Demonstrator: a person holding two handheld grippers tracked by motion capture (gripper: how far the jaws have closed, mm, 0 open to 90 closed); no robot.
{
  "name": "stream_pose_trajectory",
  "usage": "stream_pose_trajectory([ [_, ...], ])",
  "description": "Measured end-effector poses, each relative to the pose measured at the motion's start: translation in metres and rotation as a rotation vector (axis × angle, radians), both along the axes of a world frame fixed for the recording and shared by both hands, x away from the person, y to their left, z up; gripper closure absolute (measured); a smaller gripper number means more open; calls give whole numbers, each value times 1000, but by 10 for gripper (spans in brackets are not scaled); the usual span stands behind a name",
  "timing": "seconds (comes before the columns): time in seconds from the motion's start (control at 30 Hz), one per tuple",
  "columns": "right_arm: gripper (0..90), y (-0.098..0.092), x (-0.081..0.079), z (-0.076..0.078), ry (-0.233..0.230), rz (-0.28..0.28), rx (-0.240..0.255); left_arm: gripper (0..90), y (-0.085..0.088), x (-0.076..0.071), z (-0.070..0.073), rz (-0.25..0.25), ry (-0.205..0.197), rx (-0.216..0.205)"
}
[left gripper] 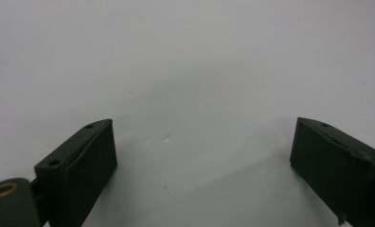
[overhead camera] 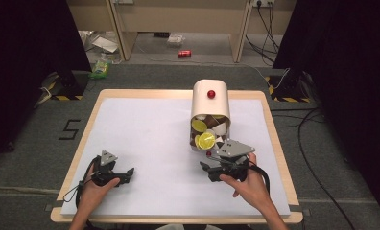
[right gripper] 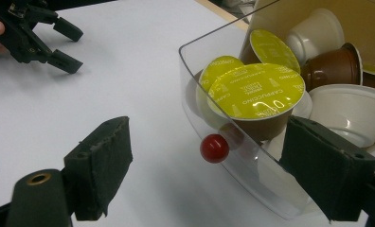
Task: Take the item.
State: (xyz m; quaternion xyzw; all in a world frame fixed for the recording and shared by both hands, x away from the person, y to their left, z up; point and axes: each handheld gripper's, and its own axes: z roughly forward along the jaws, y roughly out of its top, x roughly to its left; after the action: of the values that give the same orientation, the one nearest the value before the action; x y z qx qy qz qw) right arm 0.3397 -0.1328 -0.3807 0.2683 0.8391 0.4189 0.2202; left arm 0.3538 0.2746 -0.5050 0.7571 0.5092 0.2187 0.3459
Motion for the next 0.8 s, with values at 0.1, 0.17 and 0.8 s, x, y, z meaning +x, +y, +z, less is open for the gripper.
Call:
stream_pose_trajectory([
  [0.1, 177, 0, 0, 0, 6, 1, 2, 75, 0, 0, 0, 0, 0, 0],
  [0.17, 176, -1, 1, 1, 14, 0, 12, 76, 0, 0, 0, 0, 0, 0],
  [0.8, 212, -7, 16, 11, 33, -29, 114, 75, 0, 0, 0, 0, 0, 1],
])
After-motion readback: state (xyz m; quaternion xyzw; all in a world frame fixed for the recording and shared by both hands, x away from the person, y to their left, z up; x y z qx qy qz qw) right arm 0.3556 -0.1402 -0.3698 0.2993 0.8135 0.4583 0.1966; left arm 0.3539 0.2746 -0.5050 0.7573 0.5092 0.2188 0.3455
